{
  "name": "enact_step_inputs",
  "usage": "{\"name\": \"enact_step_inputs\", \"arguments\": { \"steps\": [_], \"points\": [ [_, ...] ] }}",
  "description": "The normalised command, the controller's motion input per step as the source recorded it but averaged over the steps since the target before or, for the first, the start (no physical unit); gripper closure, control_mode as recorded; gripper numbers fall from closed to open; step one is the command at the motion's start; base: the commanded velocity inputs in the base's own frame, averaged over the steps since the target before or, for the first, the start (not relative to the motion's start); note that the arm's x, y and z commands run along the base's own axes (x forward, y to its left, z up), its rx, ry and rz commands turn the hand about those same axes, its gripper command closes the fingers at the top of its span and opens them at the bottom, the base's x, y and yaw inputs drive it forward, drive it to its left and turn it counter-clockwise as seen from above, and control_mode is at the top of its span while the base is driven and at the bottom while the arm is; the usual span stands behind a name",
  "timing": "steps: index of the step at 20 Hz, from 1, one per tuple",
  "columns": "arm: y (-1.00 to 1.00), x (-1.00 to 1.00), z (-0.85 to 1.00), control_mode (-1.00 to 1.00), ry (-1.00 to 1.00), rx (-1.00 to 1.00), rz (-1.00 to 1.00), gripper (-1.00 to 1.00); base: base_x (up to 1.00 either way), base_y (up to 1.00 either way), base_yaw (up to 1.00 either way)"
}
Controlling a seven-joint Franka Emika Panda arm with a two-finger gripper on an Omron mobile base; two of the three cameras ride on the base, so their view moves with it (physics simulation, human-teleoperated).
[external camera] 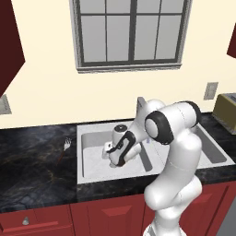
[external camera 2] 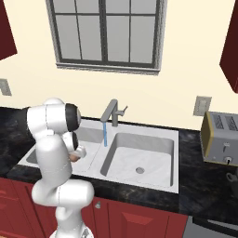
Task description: Turn on the sink faucet. Then move the onion from the counter to the sink. Turn off the sink. Move the vegetable from the sink to the pot next to the stove. Finally move the pot to the front left burner.
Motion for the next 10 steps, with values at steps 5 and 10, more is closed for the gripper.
{"name": "enact_step_inputs", "arguments": {
  "steps": [5,10],
  "points": [
    [0.08,0.16,-0.29,-1.00,0.00,-0.01,0.00,1.00,0.00,0.00,0.00],
    [0.08,0.12,-0.31,-1.00,-0.01,-0.01,0.00,-1.00,0.00,0.00,0.00]
  ]
}}
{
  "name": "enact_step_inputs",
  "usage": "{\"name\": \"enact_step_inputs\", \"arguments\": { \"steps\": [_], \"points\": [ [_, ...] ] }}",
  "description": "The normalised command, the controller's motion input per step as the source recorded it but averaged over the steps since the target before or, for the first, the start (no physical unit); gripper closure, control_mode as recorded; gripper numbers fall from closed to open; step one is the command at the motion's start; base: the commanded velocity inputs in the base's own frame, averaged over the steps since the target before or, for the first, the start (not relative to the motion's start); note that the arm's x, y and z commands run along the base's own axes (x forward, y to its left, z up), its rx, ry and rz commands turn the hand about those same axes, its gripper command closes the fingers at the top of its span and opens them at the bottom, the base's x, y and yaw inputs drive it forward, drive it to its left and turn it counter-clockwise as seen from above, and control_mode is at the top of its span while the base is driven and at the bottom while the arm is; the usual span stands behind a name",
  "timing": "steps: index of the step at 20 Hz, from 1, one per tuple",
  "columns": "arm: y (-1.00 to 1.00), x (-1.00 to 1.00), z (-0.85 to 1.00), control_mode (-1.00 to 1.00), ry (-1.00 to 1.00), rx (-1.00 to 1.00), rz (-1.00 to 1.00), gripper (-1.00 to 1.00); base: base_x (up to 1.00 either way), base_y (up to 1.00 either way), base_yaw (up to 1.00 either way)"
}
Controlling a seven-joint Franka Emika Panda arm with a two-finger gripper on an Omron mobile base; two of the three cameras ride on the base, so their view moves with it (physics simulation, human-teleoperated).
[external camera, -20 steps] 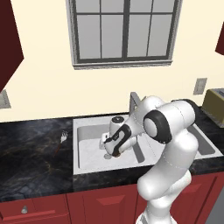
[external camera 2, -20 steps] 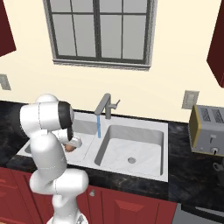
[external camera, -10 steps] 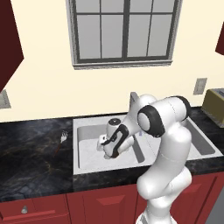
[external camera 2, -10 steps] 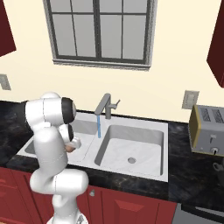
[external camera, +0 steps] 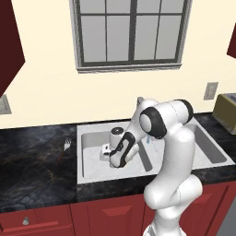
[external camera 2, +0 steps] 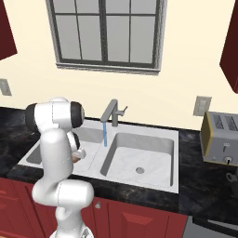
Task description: Turn on the sink faucet. Then move the onion from the counter to the sink. Turn off the sink. Move the vegetable from the sink to the pot next to the stove. Finally move the pot to the front left burner.
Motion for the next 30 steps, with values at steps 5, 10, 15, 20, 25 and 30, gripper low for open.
{"name": "enact_step_inputs", "arguments": {
  "steps": [5,10,15,20,25,30],
  "points": [
    [0.00,0.00,-0.03,-1.00,-0.03,0.00,0.00,-1.00,0.00,0.00,0.00],
    [0.00,-0.11,0.09,-1.00,-0.02,0.00,0.00,-1.00,0.00,0.00,0.00],
    [0.00,-0.25,0.42,-1.00,-0.09,0.00,-0.01,-1.00,0.00,0.00,0.00],
    [0.00,-0.18,0.63,-1.00,-0.08,0.00,-0.04,-1.00,0.00,0.00,0.00],
    [0.00,-0.07,0.72,-1.00,-0.05,0.00,-0.05,-1.00,0.00,0.00,0.00],
    [0.00,0.00,0.85,-1.00,-0.02,0.02,-0.05,-1.00,0.00,0.00,0.00]
  ]
}}
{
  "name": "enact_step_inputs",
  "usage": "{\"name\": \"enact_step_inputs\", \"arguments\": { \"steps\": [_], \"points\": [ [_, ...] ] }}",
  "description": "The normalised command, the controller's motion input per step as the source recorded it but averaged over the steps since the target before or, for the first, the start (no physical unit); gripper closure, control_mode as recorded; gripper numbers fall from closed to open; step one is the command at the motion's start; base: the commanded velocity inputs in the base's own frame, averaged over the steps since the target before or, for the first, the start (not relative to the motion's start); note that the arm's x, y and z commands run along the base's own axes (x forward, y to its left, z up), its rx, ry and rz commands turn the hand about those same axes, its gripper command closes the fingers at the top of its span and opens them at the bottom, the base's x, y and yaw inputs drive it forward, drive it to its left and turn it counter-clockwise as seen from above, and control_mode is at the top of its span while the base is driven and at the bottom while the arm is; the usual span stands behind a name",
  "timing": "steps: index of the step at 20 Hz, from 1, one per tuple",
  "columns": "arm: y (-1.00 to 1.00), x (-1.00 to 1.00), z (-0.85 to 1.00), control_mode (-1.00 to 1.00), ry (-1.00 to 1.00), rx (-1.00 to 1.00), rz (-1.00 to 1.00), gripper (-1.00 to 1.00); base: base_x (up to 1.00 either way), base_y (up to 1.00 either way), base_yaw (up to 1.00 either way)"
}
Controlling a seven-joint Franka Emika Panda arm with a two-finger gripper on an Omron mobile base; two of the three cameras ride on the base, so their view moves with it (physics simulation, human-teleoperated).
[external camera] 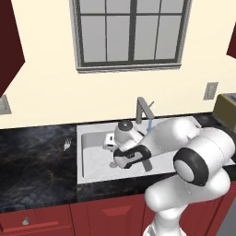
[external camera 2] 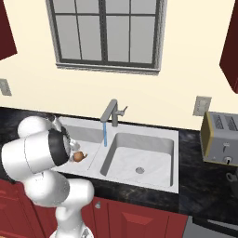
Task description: Turn on the sink faucet. Then move the onion from the counter to the sink. Turn off the sink. Move the vegetable from the sink to the pot next to the stove. Finally move the pot to the front left burner.
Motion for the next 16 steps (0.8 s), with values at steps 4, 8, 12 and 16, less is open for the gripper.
{"name": "enact_step_inputs", "arguments": {
  "steps": [4,8,12,16],
  "points": [
    [0.00,0.00,0.95,-1.00,0.00,0.06,-0.05,-1.00,0.00,0.00,0.00],
    [0.01,-0.01,0.90,-1.00,0.00,0.08,-0.06,-1.00,0.00,0.00,0.00],
    [0.02,-0.25,0.62,-1.00,0.00,0.11,-0.13,-1.00,0.00,0.00,0.00],
    [0.01,-0.51,0.35,-1.00,0.00,0.14,-0.26,-1.00,0.00,0.00,0.00]
  ]
}}
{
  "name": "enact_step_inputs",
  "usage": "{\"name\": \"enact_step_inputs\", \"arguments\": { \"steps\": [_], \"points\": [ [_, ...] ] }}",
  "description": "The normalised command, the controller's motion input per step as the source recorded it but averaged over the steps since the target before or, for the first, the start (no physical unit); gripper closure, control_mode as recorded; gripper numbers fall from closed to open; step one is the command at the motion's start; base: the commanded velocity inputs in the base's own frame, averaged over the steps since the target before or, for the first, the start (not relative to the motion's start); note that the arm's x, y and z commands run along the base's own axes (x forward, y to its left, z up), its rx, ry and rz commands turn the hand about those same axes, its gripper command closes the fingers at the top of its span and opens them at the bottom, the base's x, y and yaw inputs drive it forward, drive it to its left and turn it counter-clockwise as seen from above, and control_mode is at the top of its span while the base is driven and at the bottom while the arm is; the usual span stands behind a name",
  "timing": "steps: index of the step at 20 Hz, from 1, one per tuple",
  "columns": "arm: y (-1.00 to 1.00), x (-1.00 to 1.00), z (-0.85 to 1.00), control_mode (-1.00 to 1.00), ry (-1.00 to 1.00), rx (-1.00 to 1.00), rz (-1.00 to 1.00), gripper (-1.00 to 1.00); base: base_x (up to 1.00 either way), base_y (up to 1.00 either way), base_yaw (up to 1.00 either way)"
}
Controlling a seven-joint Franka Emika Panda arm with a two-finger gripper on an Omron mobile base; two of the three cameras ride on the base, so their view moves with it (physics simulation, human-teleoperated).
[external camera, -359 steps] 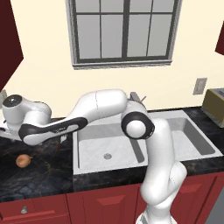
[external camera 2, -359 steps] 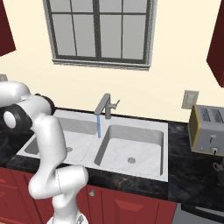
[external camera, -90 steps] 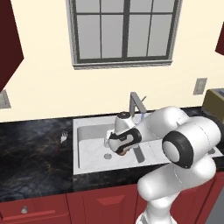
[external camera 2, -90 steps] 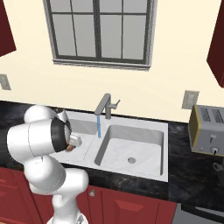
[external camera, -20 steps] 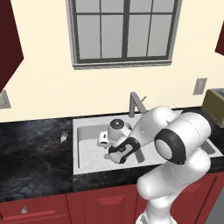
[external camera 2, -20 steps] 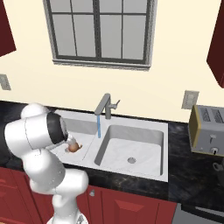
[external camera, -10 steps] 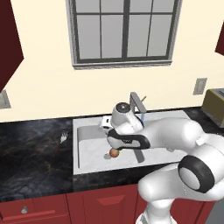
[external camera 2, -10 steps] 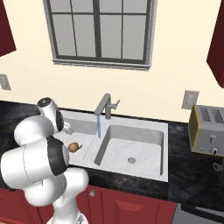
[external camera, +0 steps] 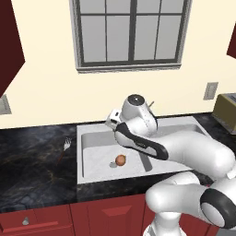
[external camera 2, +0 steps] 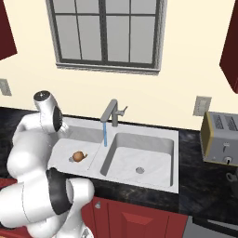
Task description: Turn on the sink faucet. Then move the onion from the counter to the sink. Turn off the sink. Move the vegetable from the sink to the pot next to the stove. Finally move the pot to the front left burner.
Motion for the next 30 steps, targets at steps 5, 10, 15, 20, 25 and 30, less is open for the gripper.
{"name": "enact_step_inputs", "arguments": {
  "steps": [5,10,15,20,25,30],
  "points": [
    [0.00,-0.59,0.28,-1.00,0.00,0.17,-0.32,-1.00,0.00,0.00,0.00],
    [-0.10,-0.50,0.28,-1.00,0.02,0.17,-0.33,-1.00,0.00,0.00,0.00],
    [-0.35,-0.26,0.25,-1.00,0.00,0.12,-0.21,-1.00,0.00,0.00,0.00],
    [-0.54,-0.22,0.17,-1.00,0.00,0.12,-0.13,-1.00,0.00,0.00,0.00],
    [-0.61,-0.25,0.13,-1.00,0.00,0.13,-0.11,-1.00,0.00,0.00,0.00],
    [-0.63,-0.25,0.10,-1.00,0.00,0.14,-0.10,-1.00,0.00,0.00,0.00]
  ]
}}
